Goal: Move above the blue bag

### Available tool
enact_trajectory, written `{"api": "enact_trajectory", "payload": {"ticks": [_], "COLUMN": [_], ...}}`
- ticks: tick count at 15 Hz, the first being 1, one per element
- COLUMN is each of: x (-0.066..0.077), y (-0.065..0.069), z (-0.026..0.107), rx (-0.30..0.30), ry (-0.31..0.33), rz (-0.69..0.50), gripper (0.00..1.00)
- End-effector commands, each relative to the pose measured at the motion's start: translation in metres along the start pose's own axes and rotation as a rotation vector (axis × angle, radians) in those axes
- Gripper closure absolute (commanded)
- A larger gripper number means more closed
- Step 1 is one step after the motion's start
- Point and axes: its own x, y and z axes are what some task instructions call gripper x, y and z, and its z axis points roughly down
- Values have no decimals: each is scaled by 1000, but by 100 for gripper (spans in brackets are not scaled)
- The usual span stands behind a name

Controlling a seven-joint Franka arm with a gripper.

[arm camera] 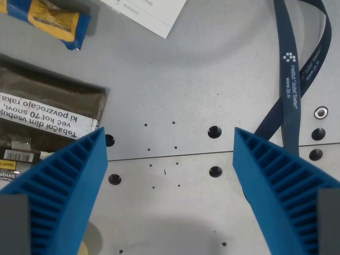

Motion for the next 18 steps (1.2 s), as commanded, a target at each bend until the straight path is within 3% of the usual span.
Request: {"api": "enact_trajectory", "payload": {"ticks": [1, 9, 18], "x": [1, 8, 21], "y": [-2, -17, -49], "z": [0, 16, 47], "rx": [3, 17, 43], "ry": [5, 20, 20], "rz": [-65, -291, -591], "gripper": [0, 0, 0]}}
